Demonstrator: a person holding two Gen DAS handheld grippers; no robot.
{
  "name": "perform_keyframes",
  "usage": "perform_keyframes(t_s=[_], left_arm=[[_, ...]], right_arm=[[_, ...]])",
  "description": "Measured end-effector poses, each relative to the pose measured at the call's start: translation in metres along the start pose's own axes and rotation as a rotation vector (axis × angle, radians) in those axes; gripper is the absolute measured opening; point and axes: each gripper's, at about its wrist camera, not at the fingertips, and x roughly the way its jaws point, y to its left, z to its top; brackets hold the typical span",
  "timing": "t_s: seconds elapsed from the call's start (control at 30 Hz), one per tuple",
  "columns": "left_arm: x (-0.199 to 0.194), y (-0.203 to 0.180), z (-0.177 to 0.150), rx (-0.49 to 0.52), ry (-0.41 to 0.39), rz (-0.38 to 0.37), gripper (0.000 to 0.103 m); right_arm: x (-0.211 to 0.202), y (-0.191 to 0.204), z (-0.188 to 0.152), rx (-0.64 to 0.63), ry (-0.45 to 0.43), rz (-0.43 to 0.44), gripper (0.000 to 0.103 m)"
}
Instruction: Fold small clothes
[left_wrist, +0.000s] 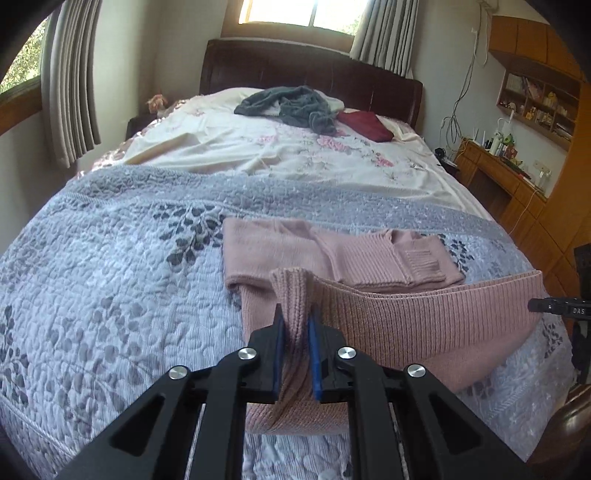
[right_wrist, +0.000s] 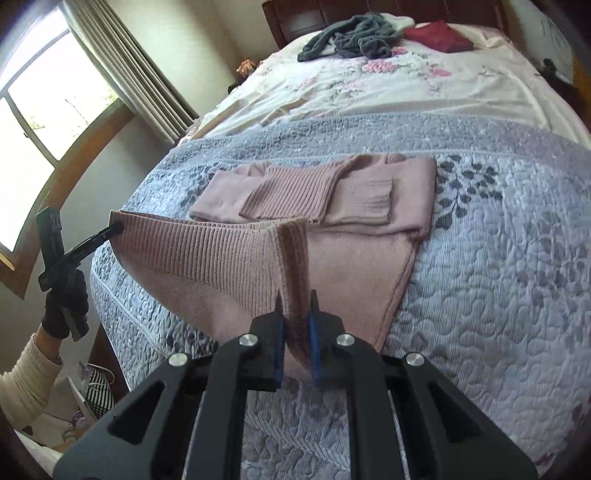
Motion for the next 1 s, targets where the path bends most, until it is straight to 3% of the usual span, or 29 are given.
perform_keyframes(t_s=[0.23, 0.47, 0.73, 1.0], left_arm=[[0.048, 0.0, 0.073, -0.007, -0.055, 0.032, 0.011], [0.129, 0.013, 0.118, -0.035, -0.035, 0.081, 0.011], [0.227, 0.018, 0.103, 0.004, 0.119, 0.146, 0.012], [0.268, 0.026, 0.086, -0.015, 0.176, 0.194, 0.014]], right_arm=[[0.011, -0.025, 0.076, 0.051, -0.067, -0.065, 0.009], [0.062, -0.067, 0.147, 0.127, -0.061, -0.125, 0.009], [0.145, -0.102, 0.159, 0.14, 0.058, -0.221, 0.009], [0.188, -0.131, 0.145, 0.186, 0.108, -0.272, 0.01]])
